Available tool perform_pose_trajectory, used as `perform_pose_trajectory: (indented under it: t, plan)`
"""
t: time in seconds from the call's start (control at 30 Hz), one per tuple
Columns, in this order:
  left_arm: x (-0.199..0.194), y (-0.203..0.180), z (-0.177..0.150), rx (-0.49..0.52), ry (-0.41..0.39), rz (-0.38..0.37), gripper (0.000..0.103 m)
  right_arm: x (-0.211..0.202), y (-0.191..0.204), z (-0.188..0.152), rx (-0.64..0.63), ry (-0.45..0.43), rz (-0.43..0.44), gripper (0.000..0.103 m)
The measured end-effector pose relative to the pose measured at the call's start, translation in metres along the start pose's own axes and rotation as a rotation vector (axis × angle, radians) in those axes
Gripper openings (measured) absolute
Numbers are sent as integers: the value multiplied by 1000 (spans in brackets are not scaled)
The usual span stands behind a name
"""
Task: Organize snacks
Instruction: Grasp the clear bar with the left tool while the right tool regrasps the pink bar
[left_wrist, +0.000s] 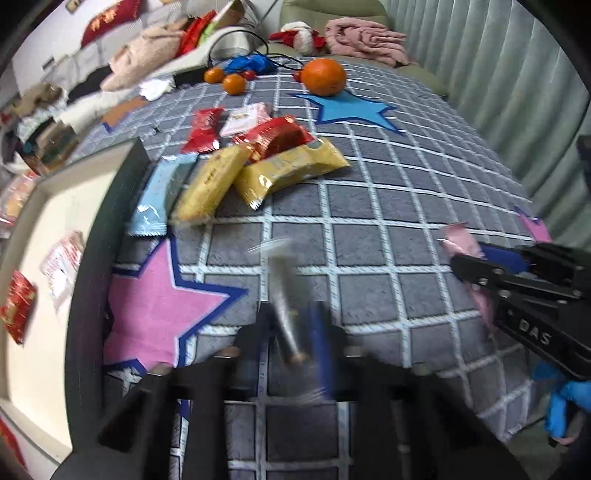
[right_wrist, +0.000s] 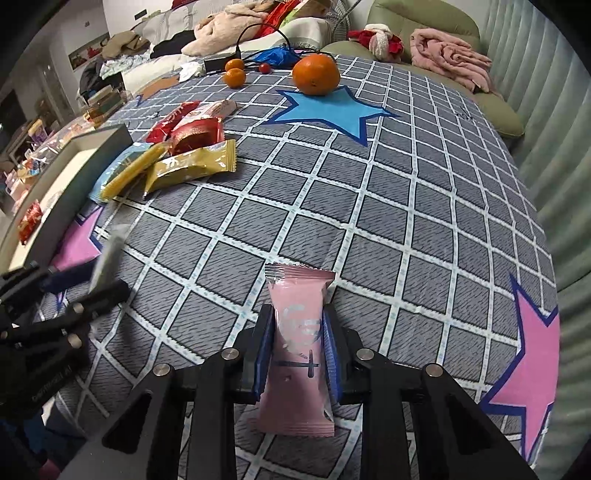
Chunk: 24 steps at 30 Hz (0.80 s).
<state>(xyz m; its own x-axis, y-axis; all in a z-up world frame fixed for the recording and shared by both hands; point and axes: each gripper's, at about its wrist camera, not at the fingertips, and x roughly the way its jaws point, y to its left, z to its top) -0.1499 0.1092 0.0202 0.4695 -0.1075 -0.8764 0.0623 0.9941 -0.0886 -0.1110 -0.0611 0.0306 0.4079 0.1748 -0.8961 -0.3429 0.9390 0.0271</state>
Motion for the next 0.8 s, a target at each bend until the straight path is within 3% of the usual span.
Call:
perform_pose_trajectory:
  t: [0.13, 0.43, 0.57, 0.63, 0.67, 0.77, 0.8]
  plan:
    - [-13, 9, -3, -27, -11, -62, 21, -9, -4, -5, 68, -5, 95, 27]
    - [-35, 9, -5, 1, -52, -88, 21, -28, 4, 0, 69, -31, 109, 27]
    - [-29, 11, -5, 2, -39, -77, 21, -20, 10, 4, 33, 16, 85, 29]
    - [-23, 15, -6, -5, -18, -69, 21, -14, 9, 1, 38, 40, 69, 61]
    - [-19, 16, -7, -7, -6, -58, 21, -12, 10, -1, 38, 43, 55, 83]
    - [-8, 20, -5, -18, 29, -23, 25, -7, 12, -5, 17, 54, 25, 83]
    - [-5, 20, -4, -18, 34, -25, 32, -4, 11, -5, 18, 59, 18, 83]
